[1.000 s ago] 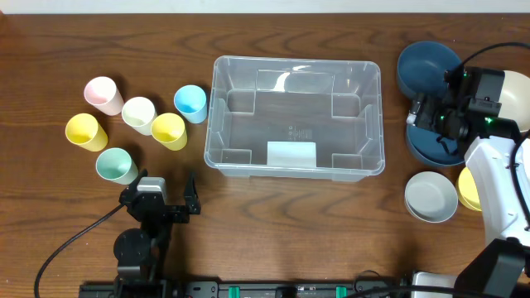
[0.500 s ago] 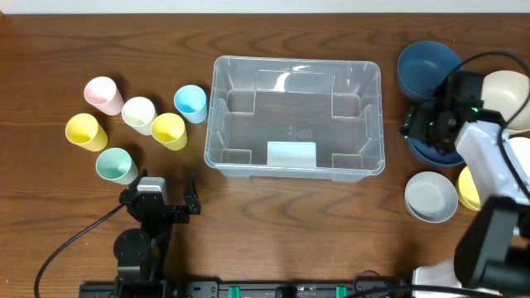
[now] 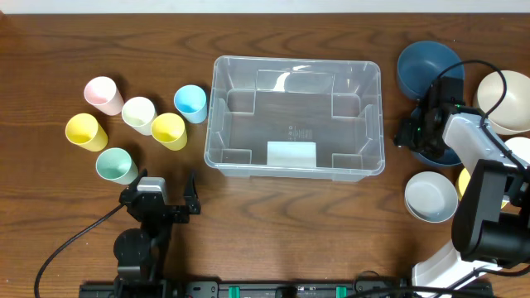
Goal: Pack container
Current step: 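Lower the right gripper and pinch the blue-grey bowl's rim, then lift the blue-grey bowl and carry it into the clear bin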
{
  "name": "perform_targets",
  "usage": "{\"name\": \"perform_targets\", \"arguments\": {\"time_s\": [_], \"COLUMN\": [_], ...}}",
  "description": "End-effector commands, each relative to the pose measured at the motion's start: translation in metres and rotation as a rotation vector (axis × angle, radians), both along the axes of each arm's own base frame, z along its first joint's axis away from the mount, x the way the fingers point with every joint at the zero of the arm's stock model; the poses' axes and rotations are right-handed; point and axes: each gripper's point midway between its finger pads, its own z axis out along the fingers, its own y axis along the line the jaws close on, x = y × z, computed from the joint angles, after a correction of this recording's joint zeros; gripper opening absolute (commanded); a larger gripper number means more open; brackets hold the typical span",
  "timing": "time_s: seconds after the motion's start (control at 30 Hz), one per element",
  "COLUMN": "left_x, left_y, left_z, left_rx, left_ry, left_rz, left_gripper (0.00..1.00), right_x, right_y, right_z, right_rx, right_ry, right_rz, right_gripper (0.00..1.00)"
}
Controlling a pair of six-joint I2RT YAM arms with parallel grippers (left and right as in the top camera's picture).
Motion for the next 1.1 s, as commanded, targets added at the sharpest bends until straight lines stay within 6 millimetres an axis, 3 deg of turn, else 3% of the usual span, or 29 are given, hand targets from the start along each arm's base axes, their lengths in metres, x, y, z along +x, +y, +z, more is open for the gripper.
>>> {"name": "perform_targets", "arguments": {"time_s": [0.0,0.13,0.43,0.53,0.63,0.73,1.07], "left_x": [0.000,0.000,0.000,0.000,0.000,0.000,0.000], "left_y": [0.001,0.001,0.001,0.001,0.001,0.001,0.001], "left_z": [-0.015,-0.015,-0.015,-0.015,-0.015,-0.015,-0.015], "left_rx": [0.011,0.011,0.011,0.011,0.011,0.011,0.011], "left_ry": [0.032,0.032,0.032,0.032,0.032,0.032,0.032], "left_rz": [0.007,0.007,0.007,0.007,0.007,0.007,0.007], "left_gripper": [0.98,0.98,0.98,0.98,0.98,0.98,0.98], "right_x": [0.007,0.007,0.009,0.012,0.015,0.018,0.009], "right_y": [-0.007,-0.011,-0.013,-0.014,-0.014,-0.015,-0.013], "right_z": [0.006,0.006,0.018,0.030,0.046,0.065,0.115], "right_rx": [-0.027,-0.043,-0.054,-0.059,-0.062,-0.065,-0.076], "right_ry": [-0.020,-0.019,-0.036,-0.050,-0.066,-0.084,-0.144], "right_rz": [-0.002,-0.003,-0.006,0.004,0.004,0.003,0.002], "right_gripper": [0.59,0.46,0.29,0.25,0.09,0.02,0.02]}}
